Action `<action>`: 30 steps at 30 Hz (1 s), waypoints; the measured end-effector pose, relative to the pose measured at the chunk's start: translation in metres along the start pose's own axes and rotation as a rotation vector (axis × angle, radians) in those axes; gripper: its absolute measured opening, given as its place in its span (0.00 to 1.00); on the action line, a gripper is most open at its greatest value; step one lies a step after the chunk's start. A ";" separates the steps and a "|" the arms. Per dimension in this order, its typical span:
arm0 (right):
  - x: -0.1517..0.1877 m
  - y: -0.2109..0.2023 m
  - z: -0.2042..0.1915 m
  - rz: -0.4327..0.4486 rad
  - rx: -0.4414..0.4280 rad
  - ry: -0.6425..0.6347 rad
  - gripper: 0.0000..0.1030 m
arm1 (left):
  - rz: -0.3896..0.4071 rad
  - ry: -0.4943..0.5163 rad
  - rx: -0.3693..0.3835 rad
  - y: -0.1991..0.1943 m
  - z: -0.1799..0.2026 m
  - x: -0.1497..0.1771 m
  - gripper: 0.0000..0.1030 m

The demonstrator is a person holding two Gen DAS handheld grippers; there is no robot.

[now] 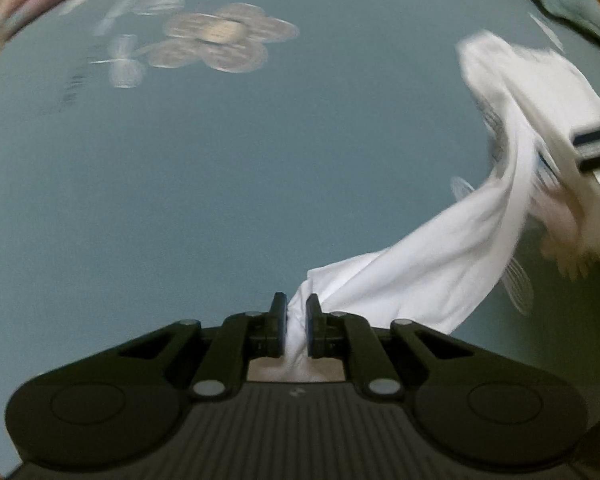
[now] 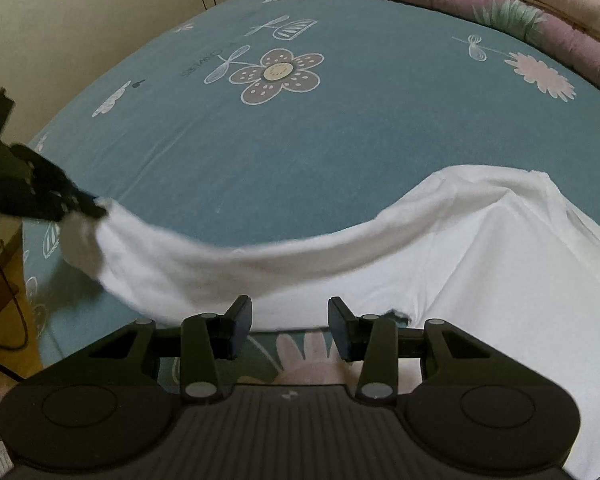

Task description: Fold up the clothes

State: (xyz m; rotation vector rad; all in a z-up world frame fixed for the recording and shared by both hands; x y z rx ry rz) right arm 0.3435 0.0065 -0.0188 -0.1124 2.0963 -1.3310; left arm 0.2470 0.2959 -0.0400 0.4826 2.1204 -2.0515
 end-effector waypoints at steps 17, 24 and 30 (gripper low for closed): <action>-0.090 0.028 0.031 0.044 0.217 -0.282 0.46 | -0.075 -0.138 0.042 0.007 -0.019 0.048 0.08; -0.133 0.099 0.055 -0.073 0.243 -0.524 0.46 | -0.078 -0.175 0.064 0.016 -0.023 0.054 0.08; -0.108 0.123 0.063 -0.185 0.179 -0.736 0.46 | -0.090 -0.200 0.078 0.024 -0.026 0.049 0.08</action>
Point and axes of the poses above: each gripper's, at about its wrist camera, not at the fingertips, and y roughly the way its jaws point, z to its right, x to its underside, the point moved 5 cm from there along y, roughly the way its jaws point, and after that the axes turned 5 degrees about y, right-handed, at the moved point
